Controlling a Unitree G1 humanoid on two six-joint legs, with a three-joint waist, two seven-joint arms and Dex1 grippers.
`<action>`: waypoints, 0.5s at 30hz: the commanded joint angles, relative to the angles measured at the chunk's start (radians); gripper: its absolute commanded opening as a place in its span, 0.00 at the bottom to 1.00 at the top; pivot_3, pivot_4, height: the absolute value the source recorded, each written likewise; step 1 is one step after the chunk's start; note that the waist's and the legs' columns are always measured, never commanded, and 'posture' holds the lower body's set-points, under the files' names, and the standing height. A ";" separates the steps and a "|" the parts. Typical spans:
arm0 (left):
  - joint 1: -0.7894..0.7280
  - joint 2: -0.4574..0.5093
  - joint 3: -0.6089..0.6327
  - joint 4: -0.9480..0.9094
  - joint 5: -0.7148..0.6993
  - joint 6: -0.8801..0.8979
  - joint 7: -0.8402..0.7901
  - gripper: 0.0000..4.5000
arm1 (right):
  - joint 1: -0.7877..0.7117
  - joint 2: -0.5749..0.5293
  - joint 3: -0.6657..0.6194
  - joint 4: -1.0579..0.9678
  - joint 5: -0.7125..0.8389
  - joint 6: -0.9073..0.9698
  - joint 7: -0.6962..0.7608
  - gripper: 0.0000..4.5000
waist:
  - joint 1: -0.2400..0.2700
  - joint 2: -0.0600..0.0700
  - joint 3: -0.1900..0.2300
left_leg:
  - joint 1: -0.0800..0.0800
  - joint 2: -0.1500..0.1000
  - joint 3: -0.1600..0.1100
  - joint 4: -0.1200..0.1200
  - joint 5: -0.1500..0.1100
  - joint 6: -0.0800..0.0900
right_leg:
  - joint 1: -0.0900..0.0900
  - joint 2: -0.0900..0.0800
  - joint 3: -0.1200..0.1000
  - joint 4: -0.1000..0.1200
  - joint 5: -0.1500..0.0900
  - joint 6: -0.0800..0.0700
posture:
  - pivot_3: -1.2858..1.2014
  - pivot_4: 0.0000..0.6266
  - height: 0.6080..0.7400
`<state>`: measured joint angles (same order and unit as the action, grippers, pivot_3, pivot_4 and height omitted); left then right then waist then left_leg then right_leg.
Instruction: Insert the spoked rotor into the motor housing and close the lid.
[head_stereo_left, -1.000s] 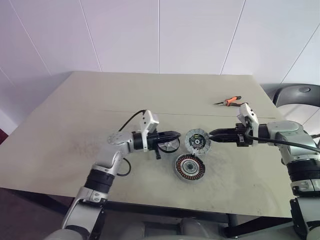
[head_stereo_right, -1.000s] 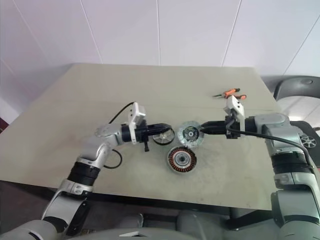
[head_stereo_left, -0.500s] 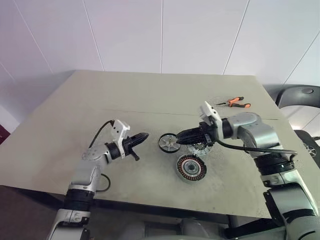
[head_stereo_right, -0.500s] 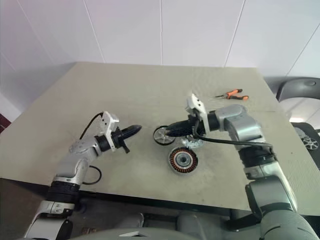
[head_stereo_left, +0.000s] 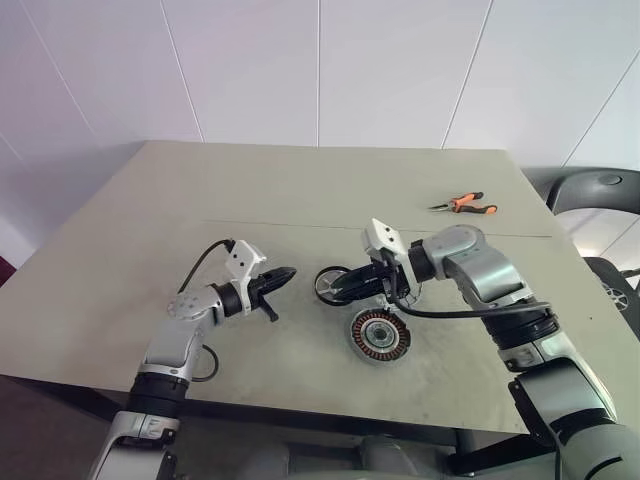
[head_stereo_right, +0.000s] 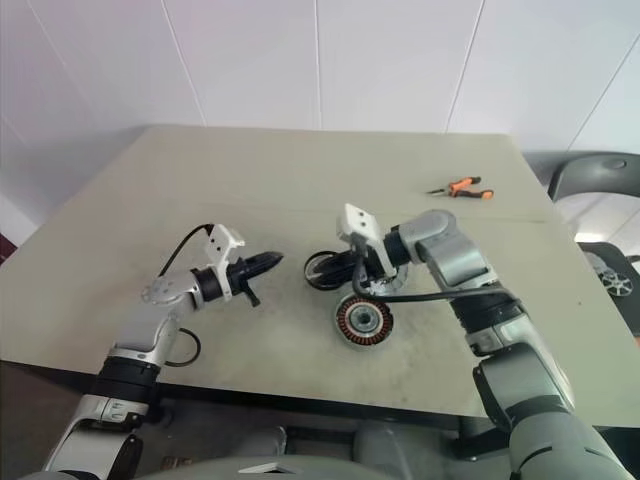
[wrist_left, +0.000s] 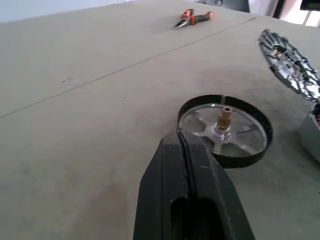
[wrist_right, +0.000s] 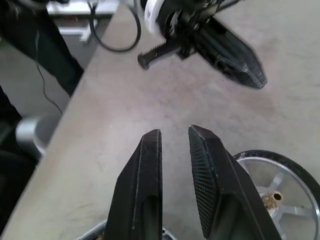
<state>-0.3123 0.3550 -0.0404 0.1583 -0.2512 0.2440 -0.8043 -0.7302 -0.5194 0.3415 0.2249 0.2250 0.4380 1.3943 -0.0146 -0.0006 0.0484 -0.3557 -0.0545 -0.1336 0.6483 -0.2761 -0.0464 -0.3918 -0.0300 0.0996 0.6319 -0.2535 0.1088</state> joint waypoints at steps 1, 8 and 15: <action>-0.020 0.020 0.041 -0.004 -0.015 -0.033 0.002 0.01 | -0.057 0.021 0.010 0.019 -0.043 -0.061 -0.026 0.20 | 0.000 0.000 0.000 | 0.000 0.000 0.000 0.000 0.000 0.000 | 0.000 0.000 0.000 0.000 0.000 0.000 | 0.52 0.00 1.00; -0.015 0.019 0.052 0.003 -0.015 -0.044 0.009 0.00 | -0.118 0.083 0.022 0.131 -0.136 -0.165 -0.122 0.41 | 0.000 0.000 0.000 | 0.000 0.000 0.000 0.000 0.000 0.000 | 0.000 0.000 0.000 0.000 0.000 0.000 | 0.52 0.00 1.00; -0.014 0.007 0.047 0.007 -0.015 -0.051 0.020 0.00 | -0.153 0.105 0.061 0.146 -0.204 -0.223 -0.127 0.93 | -0.001 0.000 0.000 | 0.000 0.000 0.000 -0.001 0.000 0.000 | -0.001 0.000 0.000 0.000 0.000 0.000 | 0.52 0.00 1.00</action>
<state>-0.3124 0.3618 -0.0104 0.1757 -0.2525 0.2102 -0.7879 -0.8473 -0.4255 0.4006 0.3779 0.0334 0.2371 1.2697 -0.0156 -0.0008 0.0482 -0.3554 -0.0545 -0.1337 0.6473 -0.2761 -0.0465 -0.3925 -0.0298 0.0995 0.6321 -0.2534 0.1086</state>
